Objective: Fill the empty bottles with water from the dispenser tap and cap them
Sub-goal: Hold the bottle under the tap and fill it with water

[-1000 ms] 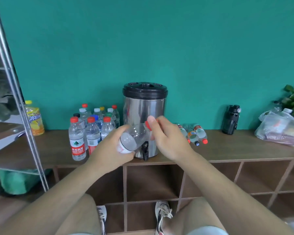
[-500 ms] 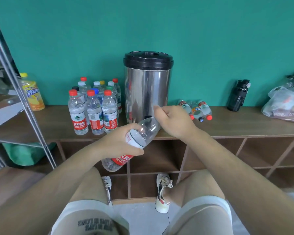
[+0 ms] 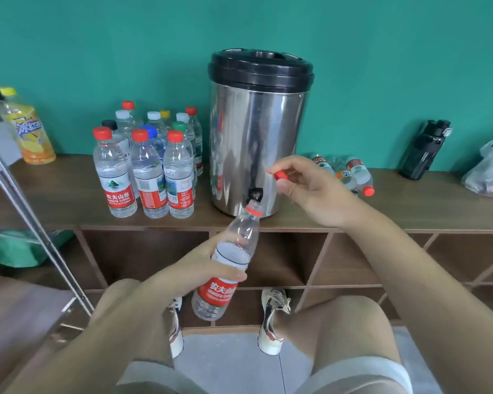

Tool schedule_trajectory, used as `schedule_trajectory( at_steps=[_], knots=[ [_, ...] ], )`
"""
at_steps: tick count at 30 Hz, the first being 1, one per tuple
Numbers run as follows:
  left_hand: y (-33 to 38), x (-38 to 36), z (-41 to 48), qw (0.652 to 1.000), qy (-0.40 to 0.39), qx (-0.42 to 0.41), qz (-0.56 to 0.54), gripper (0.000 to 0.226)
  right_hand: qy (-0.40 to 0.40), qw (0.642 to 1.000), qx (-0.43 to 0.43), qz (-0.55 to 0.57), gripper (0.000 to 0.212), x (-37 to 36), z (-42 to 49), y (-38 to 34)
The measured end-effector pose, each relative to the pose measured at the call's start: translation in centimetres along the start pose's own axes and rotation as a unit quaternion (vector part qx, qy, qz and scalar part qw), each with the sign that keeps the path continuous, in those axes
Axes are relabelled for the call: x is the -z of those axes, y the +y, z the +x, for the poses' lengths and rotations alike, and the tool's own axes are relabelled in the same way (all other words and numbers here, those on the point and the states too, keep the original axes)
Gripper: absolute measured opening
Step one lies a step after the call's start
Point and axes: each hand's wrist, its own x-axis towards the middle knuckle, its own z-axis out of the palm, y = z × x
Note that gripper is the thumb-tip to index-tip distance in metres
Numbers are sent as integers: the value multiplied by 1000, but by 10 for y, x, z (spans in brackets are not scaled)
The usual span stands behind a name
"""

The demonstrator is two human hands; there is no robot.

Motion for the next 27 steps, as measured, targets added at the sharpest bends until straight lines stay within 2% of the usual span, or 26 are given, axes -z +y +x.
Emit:
schedule_trajectory(
  at_steps=[2,6,9,11,13,15,17,19,27],
  knots=[
    [-22,-8,16,999,41,11,-9,67,53,997,-57,24,18,-11,8,15],
    [-69,-25,44,991,117,54,-39,70,123,970,-178,110,33,-49,18,55],
    [-88,-32,63,989,135,63,-27,69,164,956,-195,144,29,-66,28,78],
    [-97,-35,76,987,148,60,-33,68,164,968,-162,96,20,-68,33,82],
    [-105,-39,88,985,162,56,-36,69,164,981,-99,13,20,-68,35,80],
    [-113,-44,97,984,165,50,-36,70,153,987,-37,-25,16,-67,34,79],
    [-118,-46,102,984,168,43,-28,72,110,993,1,-48,27,-69,33,80],
    [-119,-46,108,985,167,31,-14,74,76,993,27,-85,32,-70,34,83],
    [-114,-47,117,988,153,13,-7,78,60,983,79,-157,17,-65,40,82]
  ],
)
